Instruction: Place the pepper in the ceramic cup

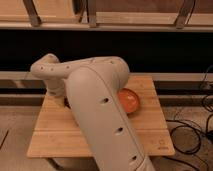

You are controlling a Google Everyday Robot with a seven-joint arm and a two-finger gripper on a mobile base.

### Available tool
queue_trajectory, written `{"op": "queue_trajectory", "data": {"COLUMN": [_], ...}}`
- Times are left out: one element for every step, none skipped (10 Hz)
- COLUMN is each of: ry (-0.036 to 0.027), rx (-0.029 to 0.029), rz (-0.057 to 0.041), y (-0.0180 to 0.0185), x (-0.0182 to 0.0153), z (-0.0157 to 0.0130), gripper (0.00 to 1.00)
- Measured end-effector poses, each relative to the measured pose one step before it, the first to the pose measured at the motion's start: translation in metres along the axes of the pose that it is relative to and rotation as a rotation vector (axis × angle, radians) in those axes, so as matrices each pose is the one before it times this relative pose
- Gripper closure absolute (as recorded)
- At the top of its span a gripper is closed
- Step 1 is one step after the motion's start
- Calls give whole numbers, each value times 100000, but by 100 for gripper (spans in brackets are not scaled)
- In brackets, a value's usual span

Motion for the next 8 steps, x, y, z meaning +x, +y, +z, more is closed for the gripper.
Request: {"op": "queue_trajectory", "data": {"ry": [-1284,-1160,-954,-1628,-2066,-4645,-4238,-8015], "rx": [3610,3684,3679,4809,3464,5106,4122,5624], "rz": [-671,-812,-327,-365,-622,-792,-471,-402], "y": [-1025,-952,-1105,-1520,-1070,-1628,-1334,-1755], "x": [-880,-909,-485,-330,-226,-339,-50,130], "z": [-1694,-1832,-1690,-2026,-1263,-1595,-1028,-1266], "gripper": [100,100,100,100,100,100,100,100]}}
